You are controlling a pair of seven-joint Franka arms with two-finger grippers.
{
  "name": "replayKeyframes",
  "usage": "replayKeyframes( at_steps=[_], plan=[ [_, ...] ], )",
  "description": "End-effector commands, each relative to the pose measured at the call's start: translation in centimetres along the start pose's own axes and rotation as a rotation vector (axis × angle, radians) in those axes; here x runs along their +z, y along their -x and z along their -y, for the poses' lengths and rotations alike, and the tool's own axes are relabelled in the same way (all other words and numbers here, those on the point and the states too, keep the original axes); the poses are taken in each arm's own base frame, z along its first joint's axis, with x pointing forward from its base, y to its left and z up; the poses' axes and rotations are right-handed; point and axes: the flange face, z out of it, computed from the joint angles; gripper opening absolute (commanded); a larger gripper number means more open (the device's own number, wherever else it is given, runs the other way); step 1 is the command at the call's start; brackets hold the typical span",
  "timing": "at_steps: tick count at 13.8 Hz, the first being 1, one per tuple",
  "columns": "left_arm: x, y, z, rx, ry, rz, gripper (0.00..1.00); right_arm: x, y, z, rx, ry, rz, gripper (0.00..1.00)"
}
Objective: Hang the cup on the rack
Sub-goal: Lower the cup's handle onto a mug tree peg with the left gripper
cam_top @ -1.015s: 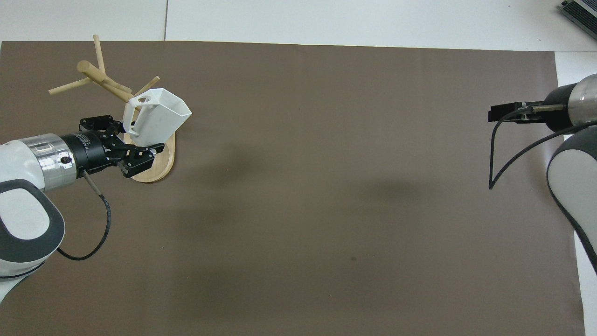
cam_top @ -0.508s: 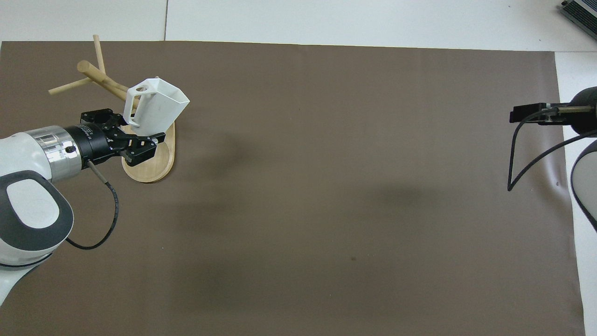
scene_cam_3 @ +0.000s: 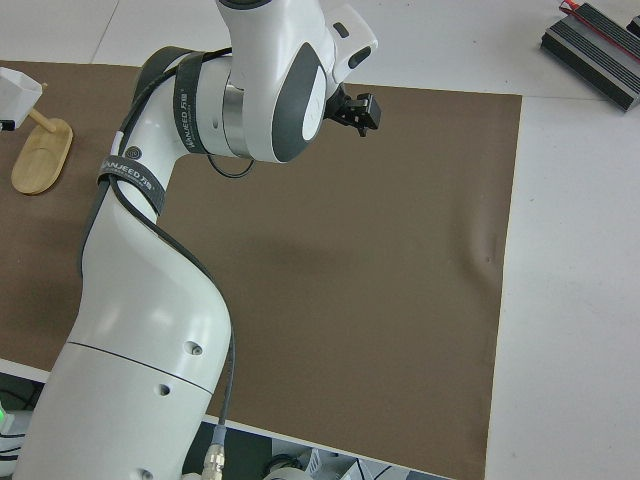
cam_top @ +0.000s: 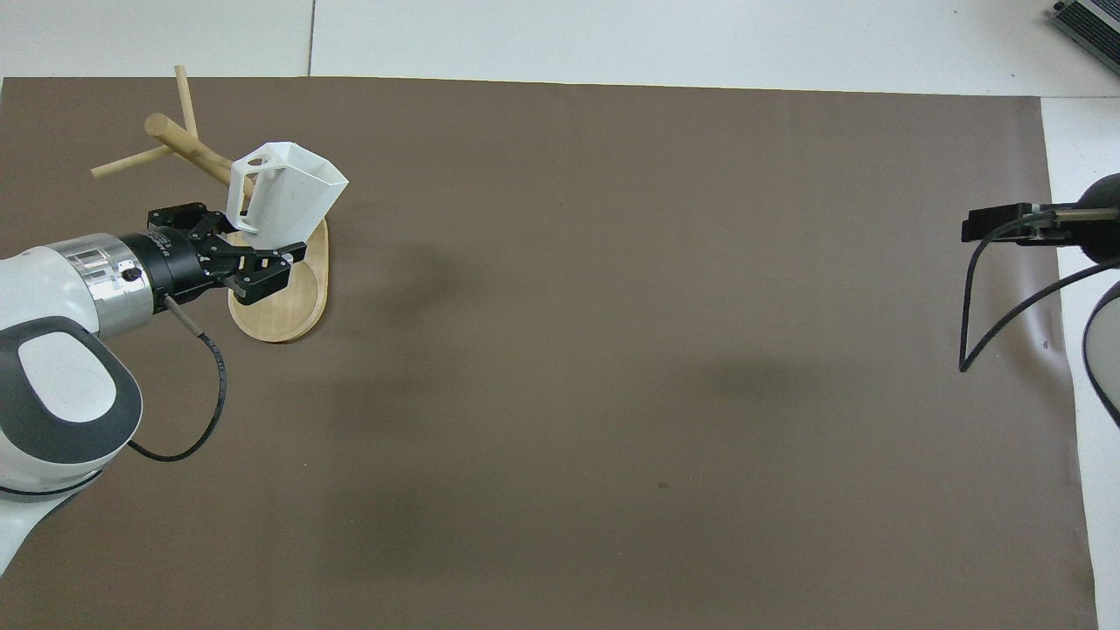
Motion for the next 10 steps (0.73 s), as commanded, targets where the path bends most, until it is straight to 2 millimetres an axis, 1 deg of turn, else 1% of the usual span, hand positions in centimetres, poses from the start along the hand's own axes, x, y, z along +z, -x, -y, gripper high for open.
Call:
replayKeyframes(
  at_steps=[1, 3, 6, 7, 9, 10],
  plan=[
    [0.1, 0.4, -0.5, -0.039, 0.022, 0.003, 0.00, -0.2, 0.7, -0.5, -0.008, 0.008, 0.015, 1.00],
    [0.0, 0.4, -0.8, -0.052, 0.024, 0.006, 0.00, -0.1, 1.0, -0.7, -0.012, 0.020, 0.040, 1.00],
    [-0.2, 0.5, -1.1, -0.094, 0.052, 0.021, 0.00, -0.2, 2.0, -0.5, -0.016, 0.021, 0.120, 1.00],
    [0.0, 0.3, -1.2, -0.101, 0.054, 0.019, 0.00, -0.3, 2.1, -0.4, -0.017, 0.021, 0.132, 1.00],
    [0.4, 0.1, -1.3, -0.105, 0.052, 0.013, 0.00, -1.0, 2.2, -0.4, -0.015, 0.016, 0.155, 1.00],
    [0.4, 0.0, -1.3, -0.105, 0.052, 0.012, 0.00, -1.7, 2.2, -0.3, -0.018, 0.016, 0.158, 1.00]
  ],
)
